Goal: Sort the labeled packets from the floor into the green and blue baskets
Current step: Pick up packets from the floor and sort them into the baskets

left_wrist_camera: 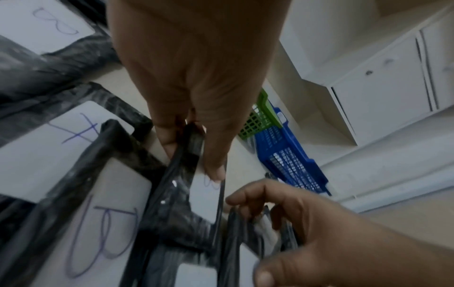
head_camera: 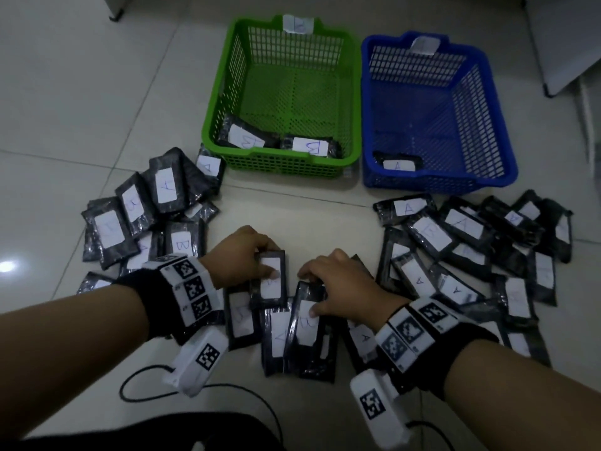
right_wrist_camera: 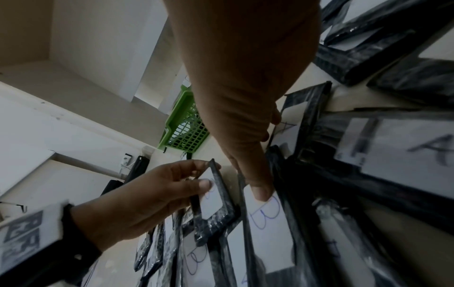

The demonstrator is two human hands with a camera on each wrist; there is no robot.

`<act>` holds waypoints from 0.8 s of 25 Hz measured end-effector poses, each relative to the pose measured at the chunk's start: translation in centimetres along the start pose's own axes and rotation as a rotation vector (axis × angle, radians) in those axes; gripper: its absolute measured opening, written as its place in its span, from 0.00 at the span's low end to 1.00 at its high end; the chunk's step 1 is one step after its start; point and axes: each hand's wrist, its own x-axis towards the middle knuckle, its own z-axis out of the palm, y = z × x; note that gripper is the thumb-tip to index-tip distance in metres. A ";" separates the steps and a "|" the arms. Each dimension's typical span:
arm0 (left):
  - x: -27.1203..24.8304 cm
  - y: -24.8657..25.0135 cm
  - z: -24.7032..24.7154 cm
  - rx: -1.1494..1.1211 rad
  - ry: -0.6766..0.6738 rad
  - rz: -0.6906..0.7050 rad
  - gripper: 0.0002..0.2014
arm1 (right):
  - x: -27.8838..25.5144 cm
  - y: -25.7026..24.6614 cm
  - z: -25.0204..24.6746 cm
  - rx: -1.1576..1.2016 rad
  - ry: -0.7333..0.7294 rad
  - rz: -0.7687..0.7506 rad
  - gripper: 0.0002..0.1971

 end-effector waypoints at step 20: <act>8.4 -0.4 -13.1 -0.143 0.808 0.013 0.16 | 11.6 3.2 -15.6 0.740 0.806 0.248 0.11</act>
